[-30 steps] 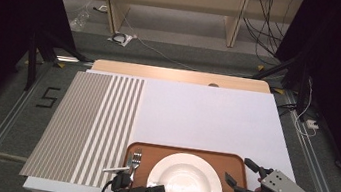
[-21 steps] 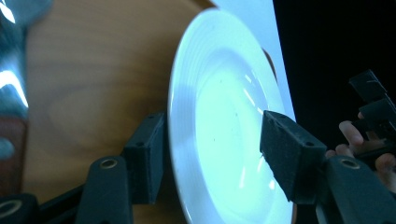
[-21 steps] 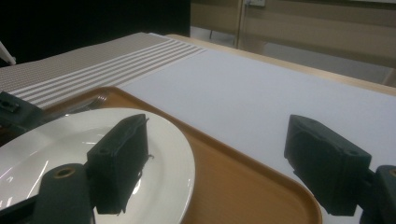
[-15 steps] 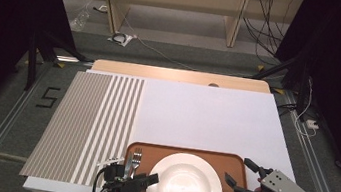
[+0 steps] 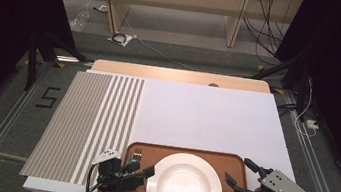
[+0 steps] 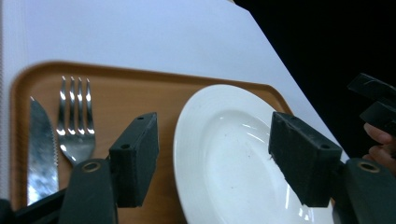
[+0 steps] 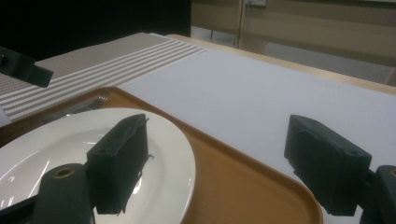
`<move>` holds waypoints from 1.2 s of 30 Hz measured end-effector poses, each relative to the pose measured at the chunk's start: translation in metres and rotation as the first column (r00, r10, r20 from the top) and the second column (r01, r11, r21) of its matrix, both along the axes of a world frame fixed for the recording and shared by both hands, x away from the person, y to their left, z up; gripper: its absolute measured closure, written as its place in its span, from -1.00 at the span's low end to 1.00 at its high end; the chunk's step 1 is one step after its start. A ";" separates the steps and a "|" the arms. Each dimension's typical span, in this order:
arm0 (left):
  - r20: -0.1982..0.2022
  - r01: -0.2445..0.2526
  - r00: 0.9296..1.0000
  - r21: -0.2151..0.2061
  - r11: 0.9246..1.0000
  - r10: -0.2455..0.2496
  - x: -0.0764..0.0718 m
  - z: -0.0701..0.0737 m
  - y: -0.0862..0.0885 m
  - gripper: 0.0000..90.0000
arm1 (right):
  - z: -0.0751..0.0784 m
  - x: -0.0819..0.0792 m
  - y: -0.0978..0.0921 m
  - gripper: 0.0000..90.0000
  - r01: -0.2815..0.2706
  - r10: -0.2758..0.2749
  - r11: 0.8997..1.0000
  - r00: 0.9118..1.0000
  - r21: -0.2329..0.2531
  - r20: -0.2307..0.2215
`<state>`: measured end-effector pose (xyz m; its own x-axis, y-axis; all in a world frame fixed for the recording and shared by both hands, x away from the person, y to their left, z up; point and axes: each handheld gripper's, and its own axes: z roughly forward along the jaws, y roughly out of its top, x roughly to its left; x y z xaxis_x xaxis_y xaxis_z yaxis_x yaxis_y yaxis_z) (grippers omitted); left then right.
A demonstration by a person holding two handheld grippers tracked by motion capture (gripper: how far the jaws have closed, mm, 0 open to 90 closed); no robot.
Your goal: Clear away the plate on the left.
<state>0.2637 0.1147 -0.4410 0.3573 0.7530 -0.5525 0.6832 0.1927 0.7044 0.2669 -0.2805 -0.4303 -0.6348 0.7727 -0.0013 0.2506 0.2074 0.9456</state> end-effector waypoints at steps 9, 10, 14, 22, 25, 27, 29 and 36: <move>0.146 0.027 0.989 0.064 0.998 -0.037 0.006 0.012 0.011 -0.32 | 0.000 0.000 0.000 -0.50 -0.001 0.001 1.000 1.000 -0.003 -0.001; 0.159 0.029 0.986 0.077 0.997 -0.041 0.006 0.013 0.012 -0.33 | 0.000 0.000 0.000 -0.50 -0.001 0.001 1.000 1.000 -0.003 -0.001; 0.208 0.041 0.976 0.093 0.995 -0.060 0.008 0.016 0.016 -0.35 | 0.000 0.000 0.000 -0.50 -0.001 0.001 1.000 1.000 -0.002 -0.002; 0.276 0.048 0.957 0.145 0.988 -0.087 0.010 0.019 0.022 -0.40 | 0.000 0.000 0.000 -0.50 -0.002 0.002 1.000 1.000 -0.002 -0.003; 0.294 0.048 0.951 0.157 0.986 -0.093 0.011 0.020 0.025 -0.41 | 0.000 0.000 0.000 -0.50 -0.002 0.002 1.000 1.000 -0.001 -0.003; 0.303 0.048 0.948 0.160 0.986 -0.096 0.012 0.020 0.027 -0.42 | 0.000 0.000 0.000 -0.50 -0.001 0.001 1.000 1.000 0.001 -0.003; 0.315 0.049 0.944 0.163 0.985 -0.099 0.012 0.020 0.028 -0.43 | 0.000 0.000 0.000 -0.50 -0.002 0.002 1.000 1.000 0.001 -0.003; 0.338 0.036 0.936 0.177 0.984 -0.095 0.013 0.020 0.032 -0.44 | 0.000 0.000 0.000 -0.50 0.000 0.000 1.000 1.000 0.003 -0.005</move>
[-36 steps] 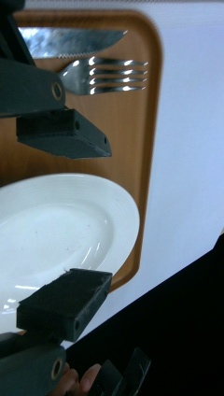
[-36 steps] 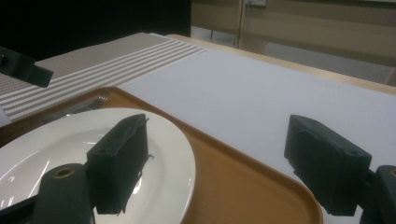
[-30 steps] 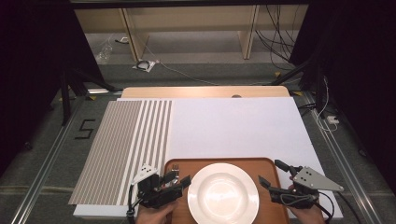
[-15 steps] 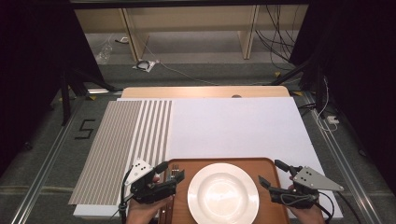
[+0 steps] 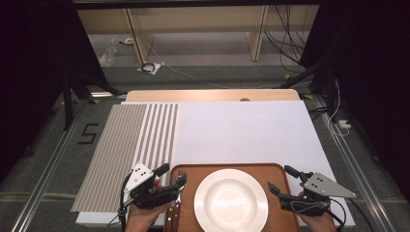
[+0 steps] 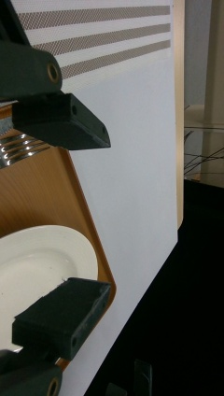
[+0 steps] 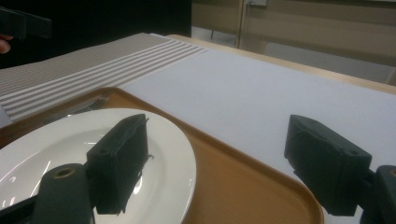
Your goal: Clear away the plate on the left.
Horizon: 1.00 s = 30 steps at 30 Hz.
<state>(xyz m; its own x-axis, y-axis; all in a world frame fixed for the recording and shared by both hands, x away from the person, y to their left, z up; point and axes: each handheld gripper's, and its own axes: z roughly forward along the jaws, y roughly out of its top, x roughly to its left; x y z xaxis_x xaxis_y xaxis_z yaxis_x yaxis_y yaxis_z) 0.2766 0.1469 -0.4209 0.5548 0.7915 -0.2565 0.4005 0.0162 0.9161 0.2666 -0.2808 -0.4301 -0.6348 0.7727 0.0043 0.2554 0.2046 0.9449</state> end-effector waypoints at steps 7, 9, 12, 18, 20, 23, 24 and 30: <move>0.032 0.006 0.999 -0.010 1.000 -0.006 -0.001 0.001 0.005 -0.46 | 0.000 0.000 0.000 -0.50 -0.001 0.001 1.000 1.000 -0.001 0.002; 0.042 0.010 0.999 -0.018 1.000 -0.009 -0.001 0.001 0.007 -0.47 | 0.000 0.000 0.000 -0.50 -0.002 0.002 1.000 1.000 0.000 0.005; 0.060 0.016 0.998 -0.025 1.000 -0.015 -0.001 0.001 0.009 -0.49 | 0.000 0.000 0.001 -0.50 -0.001 0.001 1.000 1.000 0.000 0.003; 0.075 0.022 0.997 -0.031 0.999 -0.020 -0.002 -0.001 0.010 -0.52 | 0.000 0.000 0.000 -0.50 0.000 0.000 1.000 1.000 0.001 0.002; 0.074 0.022 0.997 -0.034 0.999 -0.019 -0.001 -0.002 0.010 -0.52 | 0.000 0.000 0.000 -0.50 0.000 0.000 1.000 1.000 0.001 0.002; 0.074 0.021 0.997 -0.034 0.999 -0.019 -0.001 -0.001 0.010 -0.53 | 0.000 0.000 0.000 -0.50 0.000 0.000 1.000 1.000 0.001 0.002; 0.075 0.021 0.997 -0.033 0.999 -0.018 -0.001 -0.001 0.010 -0.53 | 0.000 0.000 0.000 -0.50 0.001 -0.001 1.000 1.000 0.002 0.001; 0.068 0.021 0.998 -0.039 0.999 -0.018 -0.001 -0.001 0.010 -0.53 | 0.000 0.000 0.000 -0.51 0.002 -0.002 1.000 1.000 0.002 0.000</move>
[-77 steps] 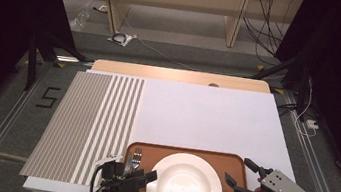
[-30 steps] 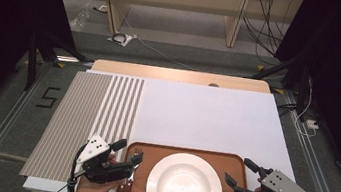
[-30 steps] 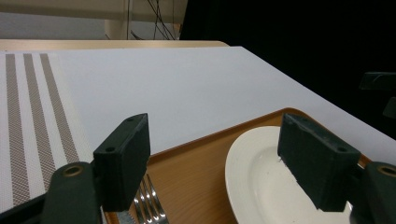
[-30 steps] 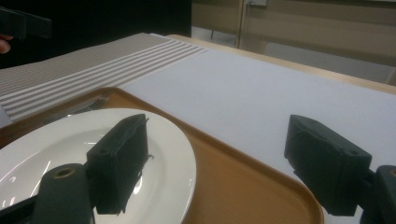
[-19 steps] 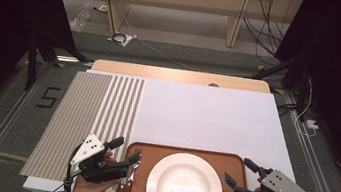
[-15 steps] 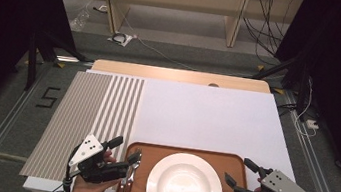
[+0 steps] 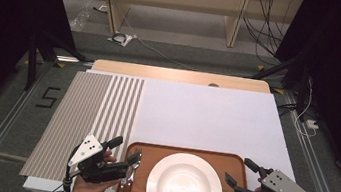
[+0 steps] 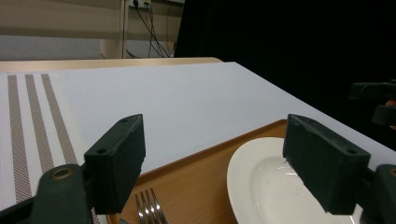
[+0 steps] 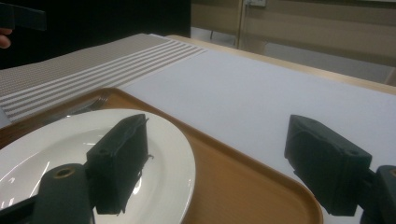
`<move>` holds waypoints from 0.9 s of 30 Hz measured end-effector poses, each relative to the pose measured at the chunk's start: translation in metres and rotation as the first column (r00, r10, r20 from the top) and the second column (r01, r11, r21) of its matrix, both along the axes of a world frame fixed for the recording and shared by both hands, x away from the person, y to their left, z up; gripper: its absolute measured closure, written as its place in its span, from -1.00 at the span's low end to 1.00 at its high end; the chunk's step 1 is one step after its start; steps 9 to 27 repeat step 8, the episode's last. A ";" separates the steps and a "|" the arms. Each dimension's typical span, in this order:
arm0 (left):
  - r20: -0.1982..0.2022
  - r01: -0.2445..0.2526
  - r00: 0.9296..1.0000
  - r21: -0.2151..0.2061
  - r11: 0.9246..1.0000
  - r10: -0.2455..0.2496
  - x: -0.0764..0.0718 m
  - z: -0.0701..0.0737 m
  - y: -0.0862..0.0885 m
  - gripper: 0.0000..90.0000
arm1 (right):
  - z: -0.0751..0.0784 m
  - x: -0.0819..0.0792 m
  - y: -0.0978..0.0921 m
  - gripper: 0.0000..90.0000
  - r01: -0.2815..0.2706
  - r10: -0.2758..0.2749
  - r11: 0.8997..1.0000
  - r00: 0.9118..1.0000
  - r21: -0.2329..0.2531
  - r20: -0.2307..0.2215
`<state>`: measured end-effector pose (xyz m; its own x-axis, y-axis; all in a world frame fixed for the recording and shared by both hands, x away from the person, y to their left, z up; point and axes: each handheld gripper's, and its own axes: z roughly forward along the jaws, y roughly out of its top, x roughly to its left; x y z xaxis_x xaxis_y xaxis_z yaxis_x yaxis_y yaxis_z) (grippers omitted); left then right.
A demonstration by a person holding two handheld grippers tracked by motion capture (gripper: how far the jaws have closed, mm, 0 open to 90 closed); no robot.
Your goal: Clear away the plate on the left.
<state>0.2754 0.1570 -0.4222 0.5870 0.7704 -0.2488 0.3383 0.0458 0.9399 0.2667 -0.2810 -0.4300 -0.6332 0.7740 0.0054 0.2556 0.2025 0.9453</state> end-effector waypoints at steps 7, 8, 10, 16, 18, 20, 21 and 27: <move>-0.003 -0.002 1.000 -0.003 1.000 0.002 0.000 0.000 0.000 -0.53 | 0.000 0.000 0.000 -0.51 0.000 0.000 1.000 1.000 -0.002 0.002; -0.003 -0.001 1.000 -0.003 1.000 0.001 0.000 0.000 0.000 -0.53 | 0.000 0.000 0.000 -0.51 0.000 0.000 1.000 1.000 -0.002 0.002; -0.003 -0.001 1.000 -0.003 1.000 0.001 0.000 0.000 0.000 -0.53 | 0.000 0.000 0.000 -0.51 0.000 0.000 1.000 1.000 -0.002 0.002; -0.003 -0.001 1.000 -0.003 1.000 0.001 0.000 0.000 0.000 -0.53 | 0.000 0.000 0.000 -0.51 0.000 0.000 1.000 1.000 -0.002 0.002; -0.003 -0.001 1.000 -0.003 1.000 0.001 0.000 0.000 0.000 -0.53 | 0.000 0.000 0.000 -0.51 0.000 0.000 1.000 1.000 -0.002 0.002; -0.003 -0.001 1.000 -0.003 1.000 0.001 0.000 0.000 0.000 -0.53 | 0.000 0.000 0.000 -0.51 0.000 0.000 1.000 1.000 -0.002 0.002; -0.003 -0.001 1.000 -0.003 1.000 0.001 0.000 0.000 0.000 -0.53 | 0.000 0.000 0.000 -0.51 0.000 0.000 1.000 1.000 -0.002 0.002; -0.003 -0.001 1.000 -0.003 1.000 0.001 0.000 0.000 0.000 -0.53 | 0.000 0.000 0.000 -0.51 0.000 0.000 1.000 1.000 -0.002 0.002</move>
